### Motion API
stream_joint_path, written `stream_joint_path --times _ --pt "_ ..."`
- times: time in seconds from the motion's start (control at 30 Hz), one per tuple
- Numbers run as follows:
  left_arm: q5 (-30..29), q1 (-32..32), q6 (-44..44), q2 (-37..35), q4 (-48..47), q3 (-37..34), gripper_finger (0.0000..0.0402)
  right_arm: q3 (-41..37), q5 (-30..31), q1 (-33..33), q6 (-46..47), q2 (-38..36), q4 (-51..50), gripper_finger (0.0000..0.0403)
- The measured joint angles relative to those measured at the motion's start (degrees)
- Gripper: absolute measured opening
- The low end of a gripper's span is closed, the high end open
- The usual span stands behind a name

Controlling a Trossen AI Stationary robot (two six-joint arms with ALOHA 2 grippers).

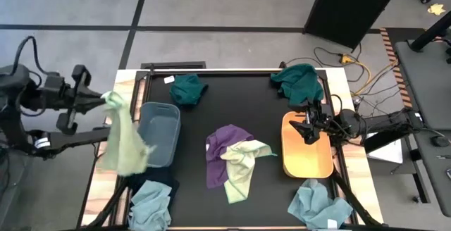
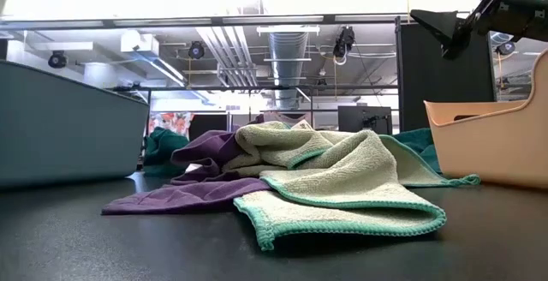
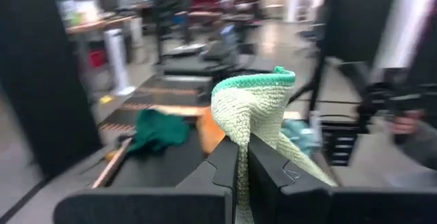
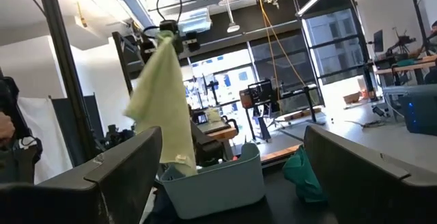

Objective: Sort microfiber towel by color & place in baskets
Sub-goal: Put the top light green microfiber towel into the blue bin

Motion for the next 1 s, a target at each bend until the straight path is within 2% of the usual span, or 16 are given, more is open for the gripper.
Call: stream_joint_path --times 0.13,0.3,0.5,0.57,0.67,0.73,0.83,1.0 --pt "-4.72 0.00 0.56 0.74 0.48 -4.79 0.0000 0.00 0.03 0.00 -0.07 0.00 0.00 0.0350" --pt "-4.98 0.00 1.30 2.97 6.76 -11.35 0.0000 0.00 0.03 -0.02 -1.04 0.00 0.02 0.0350" --pt "-5.26 0.00 1.98 3.51 7.50 -13.50 0.0000 0.00 0.03 -0.02 -1.64 0.00 0.02 0.0350" --pt "-8.81 0.00 1.28 2.67 5.36 -13.21 0.0000 0.00 0.03 -0.02 -1.64 0.00 0.02 0.0350" --pt "-18.18 0.00 -0.76 1.60 -1.34 -11.47 0.0000 0.00 0.03 -0.02 -1.64 0.00 0.02 0.0350" --pt "-22.43 0.00 -3.52 1.00 -6.69 -10.35 0.0000 0.00 0.03 -0.02 -1.64 0.00 0.02 0.0350" --pt "-22.97 0.00 -7.05 0.11 -11.98 -9.39 0.0000 0.00 0.03 -0.02 -1.64 0.00 0.00 0.0350" --pt "-19.35 0.00 -11.86 -0.79 -17.71 -9.35 0.0000 0.00 0.03 -0.02 -2.36 0.00 0.00 0.0350"
